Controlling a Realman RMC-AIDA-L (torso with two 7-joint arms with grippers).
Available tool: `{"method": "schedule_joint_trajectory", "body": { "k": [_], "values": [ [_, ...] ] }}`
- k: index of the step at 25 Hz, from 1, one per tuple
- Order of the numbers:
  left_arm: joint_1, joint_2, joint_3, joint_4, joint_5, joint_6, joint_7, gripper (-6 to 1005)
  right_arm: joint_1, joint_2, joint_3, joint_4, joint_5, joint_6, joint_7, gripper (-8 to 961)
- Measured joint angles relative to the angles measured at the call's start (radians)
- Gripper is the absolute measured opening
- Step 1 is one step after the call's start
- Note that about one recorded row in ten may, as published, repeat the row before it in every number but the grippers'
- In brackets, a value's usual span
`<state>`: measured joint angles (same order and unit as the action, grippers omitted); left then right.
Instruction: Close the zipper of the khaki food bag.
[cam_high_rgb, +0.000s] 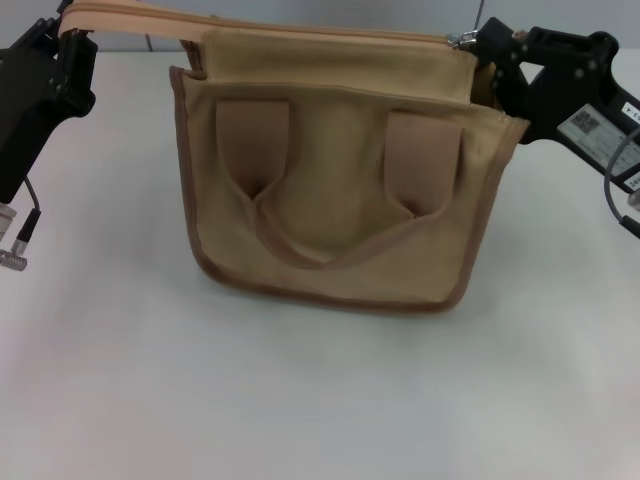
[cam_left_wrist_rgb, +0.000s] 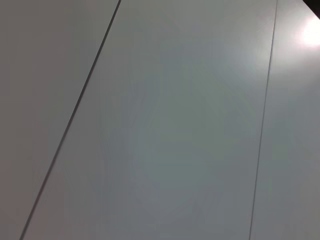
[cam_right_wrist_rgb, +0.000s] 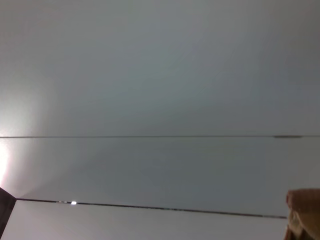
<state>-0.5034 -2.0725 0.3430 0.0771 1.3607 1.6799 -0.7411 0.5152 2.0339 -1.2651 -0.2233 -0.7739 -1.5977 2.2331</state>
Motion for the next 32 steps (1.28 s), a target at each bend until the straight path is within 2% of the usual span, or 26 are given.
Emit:
{"method": "schedule_joint_trajectory", "body": {
  "k": [11,17,23,25,28,32],
  "values": [
    [-0.002,0.0,0.001,0.001,-0.003,-0.011,0.004,50,-0.022,0.025,0.093,-0.006,0.009,-0.021,-0.126,107],
    [0.0,-0.002,0.001,-0.005,-0.003,-0.03,0.004,47,-0.053,0.044,0.182,0.0,0.009,-0.062,-0.263,116],
    [0.013,0.0,0.014,0.001,0.011,-0.031,0.021,127,-0.062,0.044,0.187,0.0,0.008,-0.07,-0.4,340],
    [0.033,0.002,0.021,0.009,0.015,-0.032,0.021,160,-0.064,0.045,0.187,0.001,0.005,-0.088,-0.513,433],
    [0.055,0.003,0.023,0.02,0.015,-0.031,0.018,261,-0.066,0.045,0.187,0.003,0.002,-0.101,-0.597,573],
    [0.112,0.003,0.013,0.028,0.007,-0.031,0.016,382,-0.077,0.047,0.181,0.005,0.0,-0.162,-0.791,699]
  ]
}}
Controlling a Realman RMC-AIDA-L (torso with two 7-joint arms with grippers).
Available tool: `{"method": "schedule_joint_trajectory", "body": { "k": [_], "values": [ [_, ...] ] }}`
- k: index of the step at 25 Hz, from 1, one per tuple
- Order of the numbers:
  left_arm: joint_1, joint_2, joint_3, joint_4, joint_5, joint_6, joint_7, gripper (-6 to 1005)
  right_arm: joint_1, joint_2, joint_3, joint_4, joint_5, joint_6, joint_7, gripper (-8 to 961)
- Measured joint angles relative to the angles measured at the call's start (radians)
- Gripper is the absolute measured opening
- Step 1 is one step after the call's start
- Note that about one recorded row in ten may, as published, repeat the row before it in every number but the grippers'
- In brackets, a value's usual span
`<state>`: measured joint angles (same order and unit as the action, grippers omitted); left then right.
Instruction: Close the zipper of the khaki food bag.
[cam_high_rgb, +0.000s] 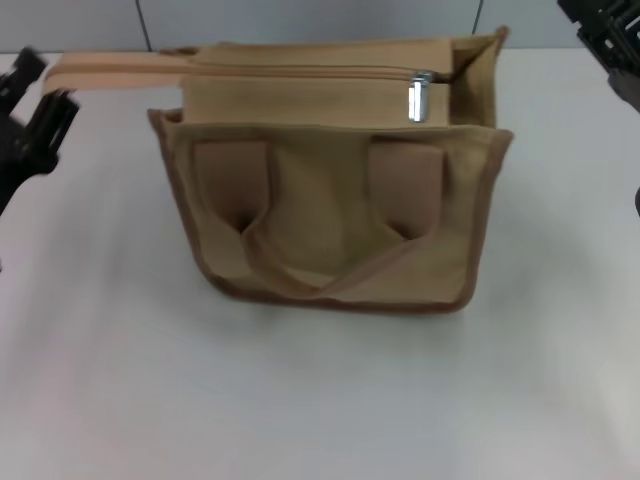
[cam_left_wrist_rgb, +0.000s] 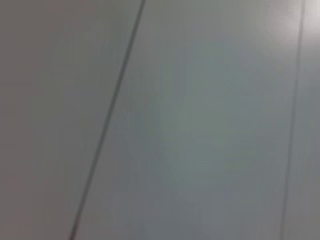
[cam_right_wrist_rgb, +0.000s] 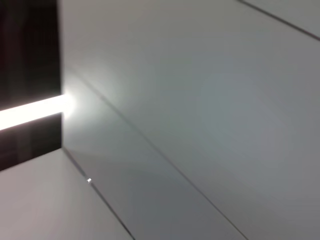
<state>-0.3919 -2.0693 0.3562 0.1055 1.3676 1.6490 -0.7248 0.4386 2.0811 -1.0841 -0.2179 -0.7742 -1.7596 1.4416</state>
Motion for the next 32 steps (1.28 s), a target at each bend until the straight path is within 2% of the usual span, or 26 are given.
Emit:
{"method": "schedule_joint_trajectory", "body": {
  "k": [2,3,4,8,11,16,18,22,29,32],
  "values": [
    [0.033,0.0,-0.007,0.005,-0.001,-0.003,0.0,422,-0.008,0.001,-0.003,0.001,-0.002,-0.039,-0.097,762],
    [0.076,0.0,-0.011,0.01,-0.001,-0.007,0.002,442,-0.021,0.002,-0.002,0.004,-0.003,-0.056,-0.17,762],
    [0.076,0.0,-0.011,0.01,-0.001,-0.007,0.002,462,-0.021,0.002,-0.002,0.004,-0.003,-0.056,-0.17,762],
    [0.157,0.001,-0.01,0.024,-0.001,0.009,0.006,543,-0.047,0.005,-0.004,0.011,-0.003,-0.061,-0.31,762],
    [0.175,0.002,-0.008,0.029,-0.001,0.051,0.002,603,-0.048,0.005,-0.01,0.012,-0.006,-0.061,-0.334,762],
    [0.173,0.002,0.059,0.06,0.024,0.143,0.015,827,-0.034,0.005,-0.023,0.009,-0.036,-0.063,-0.351,762],
    [0.153,0.002,0.152,0.136,0.079,0.086,0.029,827,-0.026,0.004,-0.029,0.008,-0.043,-0.063,-0.355,762],
    [0.132,0.005,0.207,0.223,0.152,0.054,0.015,827,-0.026,0.004,-0.032,0.009,-0.043,-0.068,-0.355,762],
    [0.152,0.007,0.226,0.26,0.178,0.112,0.016,827,-0.035,0.0,-0.037,-0.002,-0.131,-0.089,-0.424,762],
    [0.208,0.013,0.209,0.269,0.176,0.149,0.016,827,-0.034,-0.002,-0.037,-0.015,-0.213,-0.097,-0.5,762]
  ]
}}
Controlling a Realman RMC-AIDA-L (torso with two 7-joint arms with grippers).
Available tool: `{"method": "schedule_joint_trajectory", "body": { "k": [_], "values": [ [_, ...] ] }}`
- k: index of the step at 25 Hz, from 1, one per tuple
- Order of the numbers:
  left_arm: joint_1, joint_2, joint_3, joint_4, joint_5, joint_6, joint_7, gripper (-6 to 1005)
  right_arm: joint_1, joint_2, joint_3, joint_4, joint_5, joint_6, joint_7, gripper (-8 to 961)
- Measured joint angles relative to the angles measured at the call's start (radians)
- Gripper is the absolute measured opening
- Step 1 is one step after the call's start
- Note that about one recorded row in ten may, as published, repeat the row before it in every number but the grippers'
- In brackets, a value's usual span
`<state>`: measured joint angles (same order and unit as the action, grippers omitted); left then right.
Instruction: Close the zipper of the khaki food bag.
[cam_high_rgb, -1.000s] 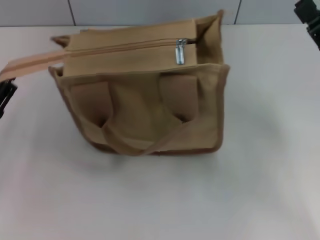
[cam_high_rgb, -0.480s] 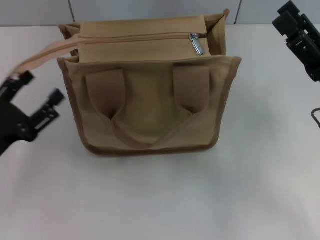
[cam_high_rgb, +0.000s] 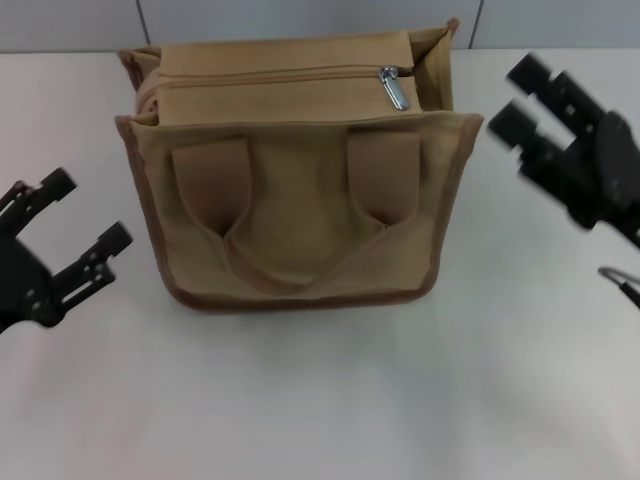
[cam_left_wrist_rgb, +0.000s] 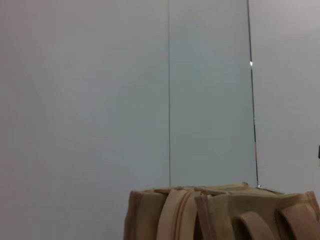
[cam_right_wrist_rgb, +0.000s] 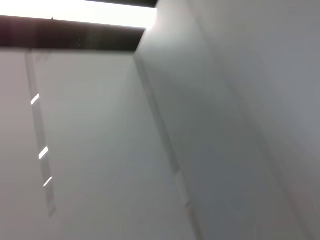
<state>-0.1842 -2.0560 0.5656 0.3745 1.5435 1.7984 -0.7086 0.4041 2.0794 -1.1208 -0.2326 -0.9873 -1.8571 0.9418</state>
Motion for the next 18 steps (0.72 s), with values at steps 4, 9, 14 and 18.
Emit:
{"method": "schedule_joint_trajectory", "body": {
  "k": [4,9,14,18],
  "values": [
    [0.022,0.026,0.033,0.011,0.064,0.068,-0.007,827,-0.001,-0.001,0.001,-0.08,-0.203,0.02,-0.083,762],
    [-0.018,0.047,0.046,0.067,0.235,0.128,-0.105,827,0.007,-0.001,0.002,-0.181,-0.443,0.09,-0.101,762],
    [-0.084,0.037,0.046,0.096,0.399,0.14,-0.172,827,0.028,0.004,-0.012,-0.211,-0.553,0.124,-0.084,762],
    [-0.103,0.019,0.047,0.101,0.442,0.133,-0.163,827,0.034,0.006,-0.045,-0.208,-0.557,0.126,-0.084,762]
  ]
}}
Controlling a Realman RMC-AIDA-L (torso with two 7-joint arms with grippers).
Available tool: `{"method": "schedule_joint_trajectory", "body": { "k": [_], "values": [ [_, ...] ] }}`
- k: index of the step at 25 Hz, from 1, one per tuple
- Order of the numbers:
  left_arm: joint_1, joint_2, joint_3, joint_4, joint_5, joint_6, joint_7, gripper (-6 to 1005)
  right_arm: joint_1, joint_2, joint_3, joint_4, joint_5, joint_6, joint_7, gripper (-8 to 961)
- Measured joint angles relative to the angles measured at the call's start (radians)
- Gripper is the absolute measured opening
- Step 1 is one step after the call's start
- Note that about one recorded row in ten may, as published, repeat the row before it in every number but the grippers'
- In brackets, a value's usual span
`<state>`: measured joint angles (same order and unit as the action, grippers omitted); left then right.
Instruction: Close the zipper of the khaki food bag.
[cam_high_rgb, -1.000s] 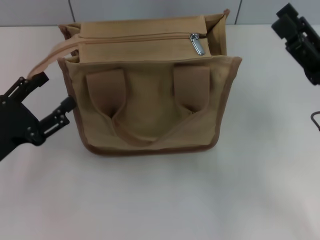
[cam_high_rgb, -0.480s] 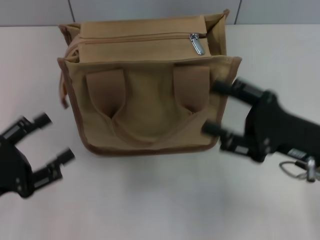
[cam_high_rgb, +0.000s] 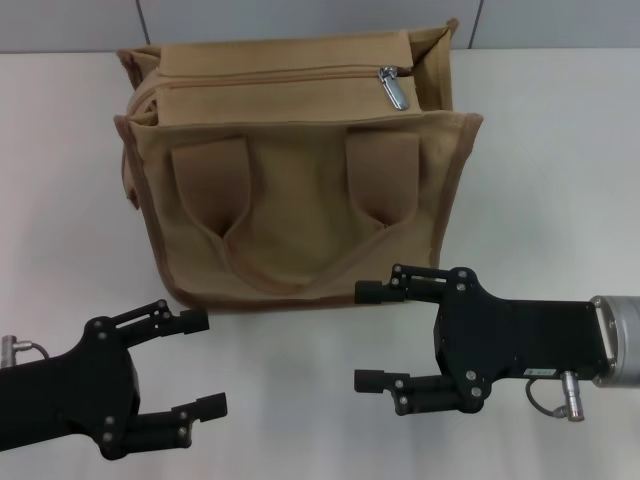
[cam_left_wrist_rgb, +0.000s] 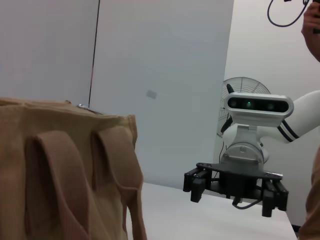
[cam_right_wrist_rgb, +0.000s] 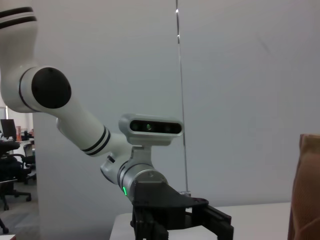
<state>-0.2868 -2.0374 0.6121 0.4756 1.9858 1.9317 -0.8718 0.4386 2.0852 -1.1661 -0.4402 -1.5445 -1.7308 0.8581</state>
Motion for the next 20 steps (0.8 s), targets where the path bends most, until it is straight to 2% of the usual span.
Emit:
{"method": "schedule_joint_trajectory", "body": {
  "k": [20],
  "values": [
    [0.0,-0.025,0.0,0.002,0.005,-0.055,0.004,827,0.006,0.003,-0.006,0.02,0.005,0.004,-0.006,762]
  ]
}}
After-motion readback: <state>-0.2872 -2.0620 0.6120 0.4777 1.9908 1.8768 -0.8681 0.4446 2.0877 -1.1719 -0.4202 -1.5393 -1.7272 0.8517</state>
